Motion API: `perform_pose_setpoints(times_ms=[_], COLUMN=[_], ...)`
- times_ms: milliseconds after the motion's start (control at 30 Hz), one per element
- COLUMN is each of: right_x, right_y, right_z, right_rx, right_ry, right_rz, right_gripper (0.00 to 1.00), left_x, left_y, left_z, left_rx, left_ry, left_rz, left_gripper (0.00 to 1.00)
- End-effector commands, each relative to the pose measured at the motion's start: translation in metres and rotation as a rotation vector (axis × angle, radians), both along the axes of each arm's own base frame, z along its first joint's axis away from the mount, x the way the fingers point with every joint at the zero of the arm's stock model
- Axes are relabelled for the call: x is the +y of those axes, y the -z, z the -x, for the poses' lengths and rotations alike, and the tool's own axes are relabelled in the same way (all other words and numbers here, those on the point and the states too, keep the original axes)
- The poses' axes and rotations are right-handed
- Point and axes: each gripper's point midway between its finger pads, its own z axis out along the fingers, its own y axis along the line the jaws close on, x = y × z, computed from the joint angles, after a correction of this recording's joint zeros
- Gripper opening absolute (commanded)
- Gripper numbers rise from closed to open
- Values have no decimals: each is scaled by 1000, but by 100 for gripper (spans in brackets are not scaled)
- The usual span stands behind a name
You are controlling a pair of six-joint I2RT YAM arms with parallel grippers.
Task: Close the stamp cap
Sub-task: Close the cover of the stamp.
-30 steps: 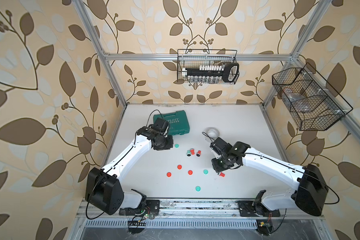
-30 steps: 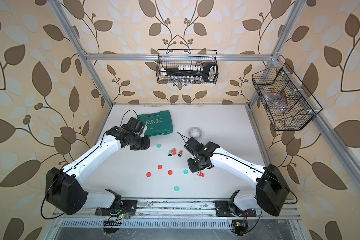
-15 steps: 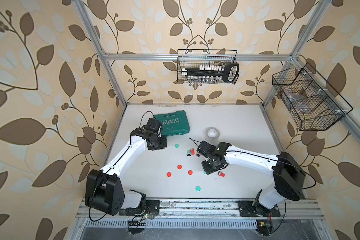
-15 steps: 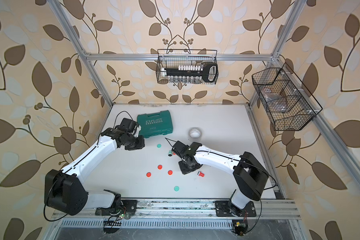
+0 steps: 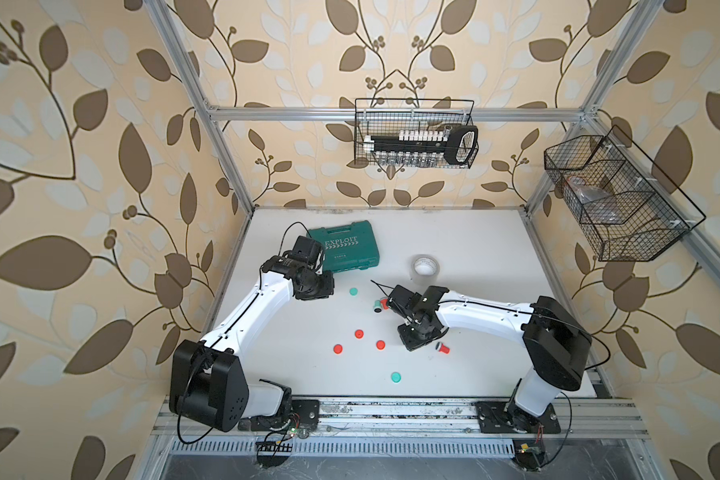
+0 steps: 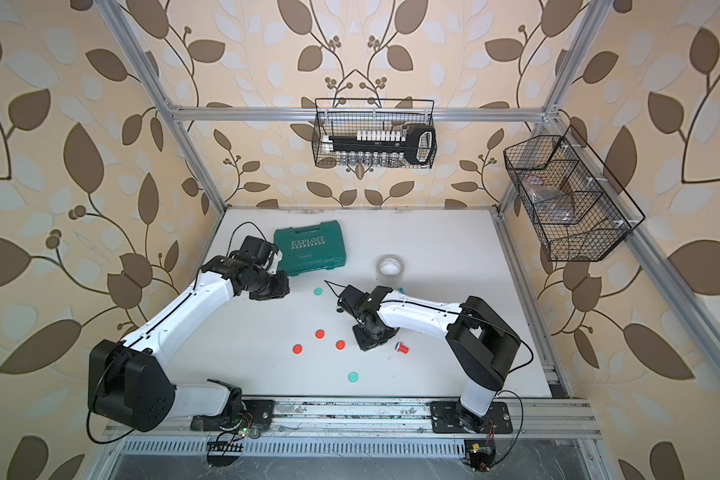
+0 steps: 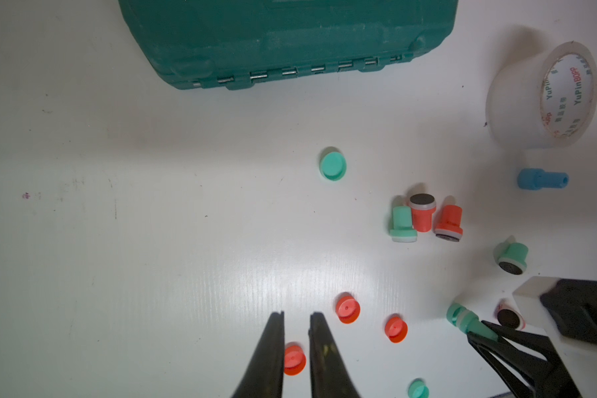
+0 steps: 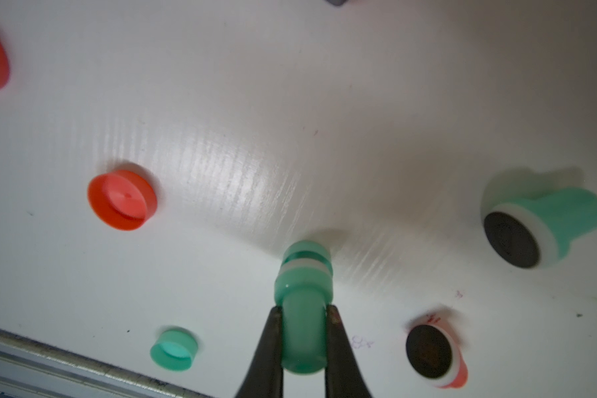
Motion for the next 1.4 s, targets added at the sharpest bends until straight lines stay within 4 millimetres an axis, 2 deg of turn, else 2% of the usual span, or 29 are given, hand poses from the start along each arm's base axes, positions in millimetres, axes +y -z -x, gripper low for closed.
perform_pose_setpoints(times_ms=[0, 433, 800, 1133, 1367], right_x=[5, 1, -5, -21, -20], right_y=[0, 7, 4, 17, 24], right_z=[-4, 0, 3, 18, 22], right_rx=[-12, 12, 18, 136, 199], right_ry=[-8, -11, -12, -48, -94], right_rz=[1, 22, 49, 168, 214], right_gripper=[9, 9, 9, 9, 9], left_x=[-1, -2, -4, -4, -4], left_y=[-4, -1, 0, 1, 0], left_z=[2, 2, 0, 1, 1], left_rx=[-18, -8, -1, 3, 1], left_ry=[20, 23, 25, 26, 27], left_rz=[13, 16, 22, 22, 20], left_gripper=[18, 17, 17, 17, 17])
